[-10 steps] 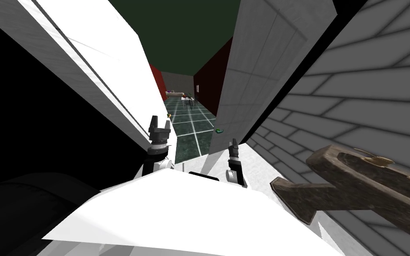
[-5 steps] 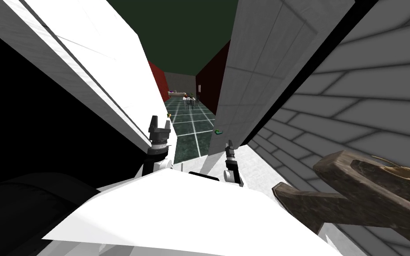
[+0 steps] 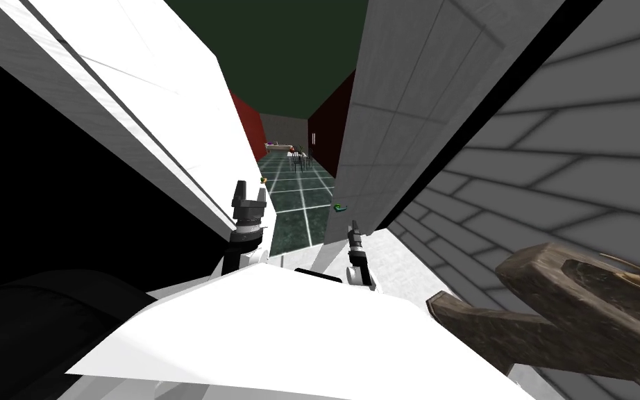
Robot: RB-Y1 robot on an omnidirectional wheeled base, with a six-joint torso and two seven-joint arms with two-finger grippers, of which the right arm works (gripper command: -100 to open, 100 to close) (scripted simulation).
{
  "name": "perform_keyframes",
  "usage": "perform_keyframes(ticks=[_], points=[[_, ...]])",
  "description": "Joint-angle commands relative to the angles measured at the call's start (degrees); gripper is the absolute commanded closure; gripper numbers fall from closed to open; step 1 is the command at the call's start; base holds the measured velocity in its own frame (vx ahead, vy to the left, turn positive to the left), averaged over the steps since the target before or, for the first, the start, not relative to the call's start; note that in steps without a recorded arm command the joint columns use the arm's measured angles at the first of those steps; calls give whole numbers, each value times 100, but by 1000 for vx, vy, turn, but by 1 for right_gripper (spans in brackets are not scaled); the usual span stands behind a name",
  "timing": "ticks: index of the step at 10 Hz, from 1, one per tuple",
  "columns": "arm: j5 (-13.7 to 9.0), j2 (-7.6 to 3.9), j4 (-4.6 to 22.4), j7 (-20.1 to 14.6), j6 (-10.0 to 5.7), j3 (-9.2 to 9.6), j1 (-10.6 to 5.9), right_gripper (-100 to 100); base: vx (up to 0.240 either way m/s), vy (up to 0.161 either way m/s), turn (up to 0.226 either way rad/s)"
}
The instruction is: Push the door open
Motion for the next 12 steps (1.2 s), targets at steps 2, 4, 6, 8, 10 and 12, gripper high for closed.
perform_keyframes(ticks=[2, 4, 6, 8, 10, 12], points=[[20, 26, 493, -55, -65, 105, -192, -100, 71, -118, 88], [39, 60, 877, -90, -113, 189, -320, -100, 74, -126, 68], [56, 100, 1218, -123, -158, 267, -439, -100, 75, -108, 86], [64, 121, 1382, -139, -180, 305, -497, -100, 58, -78, 43], [81, 166, 1702, -170, -222, 379, -609, -100, 42, -69, 59], [95, 215, 1984, -198, -260, 444, -708, -100, 66, -103, 68]])
